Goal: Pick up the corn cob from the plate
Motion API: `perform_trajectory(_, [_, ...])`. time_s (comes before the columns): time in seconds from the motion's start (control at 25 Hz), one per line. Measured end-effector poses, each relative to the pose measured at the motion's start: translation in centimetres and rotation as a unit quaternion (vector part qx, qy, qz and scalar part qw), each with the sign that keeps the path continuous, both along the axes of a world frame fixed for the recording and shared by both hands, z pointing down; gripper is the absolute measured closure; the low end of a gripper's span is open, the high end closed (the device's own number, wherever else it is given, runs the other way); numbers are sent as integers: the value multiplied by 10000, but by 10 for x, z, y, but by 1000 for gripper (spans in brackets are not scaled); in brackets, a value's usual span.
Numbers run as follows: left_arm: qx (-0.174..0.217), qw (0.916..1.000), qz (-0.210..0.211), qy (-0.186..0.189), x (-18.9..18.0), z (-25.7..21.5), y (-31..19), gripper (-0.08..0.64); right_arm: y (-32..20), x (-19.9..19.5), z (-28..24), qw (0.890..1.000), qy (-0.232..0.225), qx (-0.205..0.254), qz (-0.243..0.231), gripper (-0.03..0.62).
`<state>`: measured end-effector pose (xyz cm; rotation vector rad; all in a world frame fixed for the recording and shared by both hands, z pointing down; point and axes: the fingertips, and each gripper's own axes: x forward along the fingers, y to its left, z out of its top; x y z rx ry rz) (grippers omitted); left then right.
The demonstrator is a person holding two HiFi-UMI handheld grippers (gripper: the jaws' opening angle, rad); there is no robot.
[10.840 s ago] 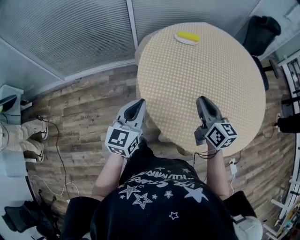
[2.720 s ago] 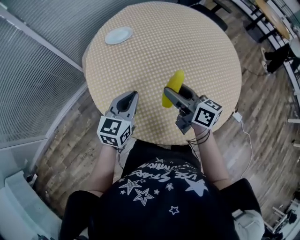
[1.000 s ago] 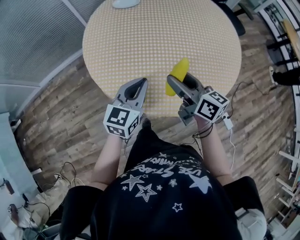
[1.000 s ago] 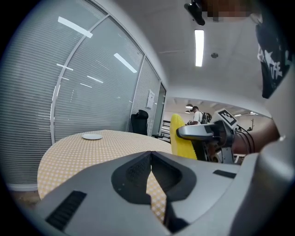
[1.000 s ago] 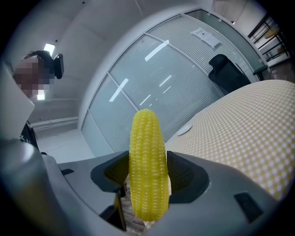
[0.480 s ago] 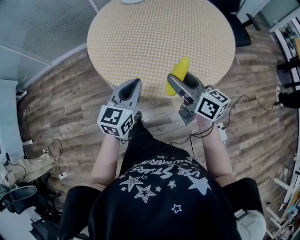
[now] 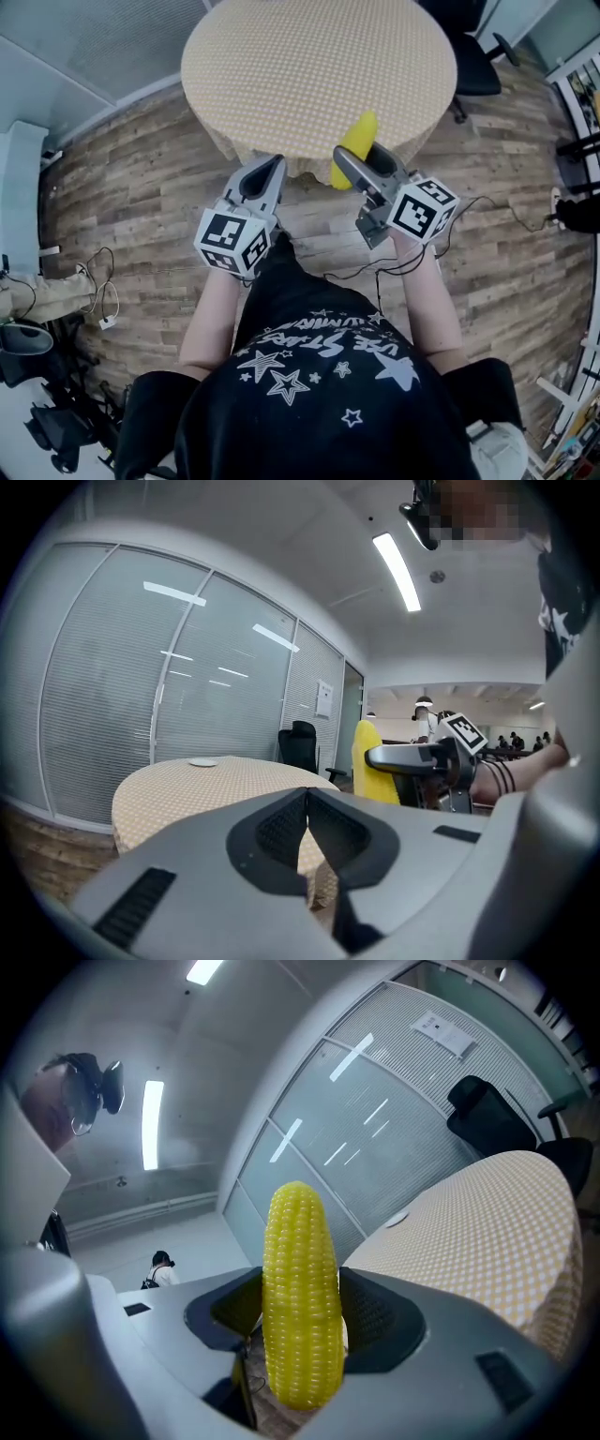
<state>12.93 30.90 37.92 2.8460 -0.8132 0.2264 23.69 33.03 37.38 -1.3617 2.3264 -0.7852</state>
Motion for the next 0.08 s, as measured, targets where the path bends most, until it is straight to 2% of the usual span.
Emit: perform_trajectory(0.08, [-7, 10000, 24, -24, 8, 2, 22, 554, 20, 6, 1, 10000, -8, 6, -14, 336])
